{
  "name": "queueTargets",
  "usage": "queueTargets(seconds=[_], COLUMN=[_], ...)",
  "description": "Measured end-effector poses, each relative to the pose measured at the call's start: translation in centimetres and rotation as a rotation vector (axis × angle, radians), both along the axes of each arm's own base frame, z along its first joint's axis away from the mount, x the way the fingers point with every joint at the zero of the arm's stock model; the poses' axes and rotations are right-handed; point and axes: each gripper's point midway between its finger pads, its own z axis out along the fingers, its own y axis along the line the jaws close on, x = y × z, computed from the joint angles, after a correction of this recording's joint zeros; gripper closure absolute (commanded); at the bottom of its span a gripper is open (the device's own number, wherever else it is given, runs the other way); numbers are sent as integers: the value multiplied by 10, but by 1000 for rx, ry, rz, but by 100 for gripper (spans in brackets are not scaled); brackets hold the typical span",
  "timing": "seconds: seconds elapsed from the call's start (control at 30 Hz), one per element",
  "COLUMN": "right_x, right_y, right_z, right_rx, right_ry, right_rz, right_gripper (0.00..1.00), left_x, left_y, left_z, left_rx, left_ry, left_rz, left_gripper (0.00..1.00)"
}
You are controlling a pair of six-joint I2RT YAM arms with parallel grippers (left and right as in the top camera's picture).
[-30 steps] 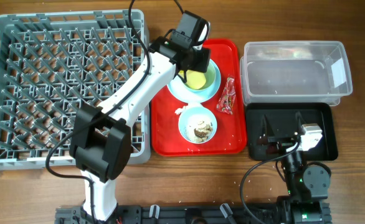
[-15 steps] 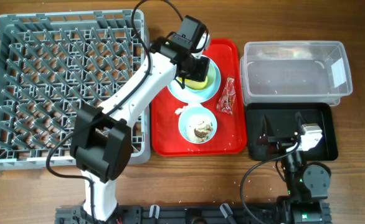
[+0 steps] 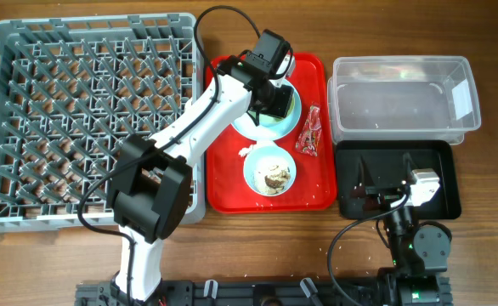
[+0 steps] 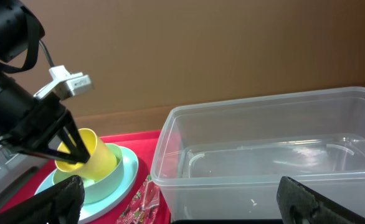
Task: Sort waste into correct bins and load items into the dishwasher rack
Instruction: 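Move the left gripper over the yellow cup and lower into it, then grasp the yellow cup rim with the left gripper and lift it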
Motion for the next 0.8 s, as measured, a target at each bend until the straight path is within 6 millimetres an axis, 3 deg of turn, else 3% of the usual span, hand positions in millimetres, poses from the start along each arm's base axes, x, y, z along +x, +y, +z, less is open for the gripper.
queueTargets(seconds=[0.13, 0.3, 0.37, 0.53, 0.7, 0.8], right_x=[0, 0, 0, 0, 0, 0], right_y=[0, 0, 0, 0, 0, 0], right_z=[0, 0, 0, 0, 0, 0], right_rx=[0, 0, 0, 0, 0, 0], right_ry=[0, 0, 0, 0, 0, 0], right_rz=[0, 0, 0, 0, 0, 0], right_gripper=[0, 0, 0, 0, 0, 0], left_x=[7, 17, 18, 21, 25, 26], left_y=[-4, -11, -11, -11, -12, -13], left_z=[6, 49, 54, 52, 15, 5], left_rx=[-20, -82, -90, -83, -45, -36], left_ry=[-31, -129, -140, -148, -102, -89], left_rz=[0, 0, 1, 6, 9, 9], left_gripper=[68, 73, 75, 71, 71, 71])
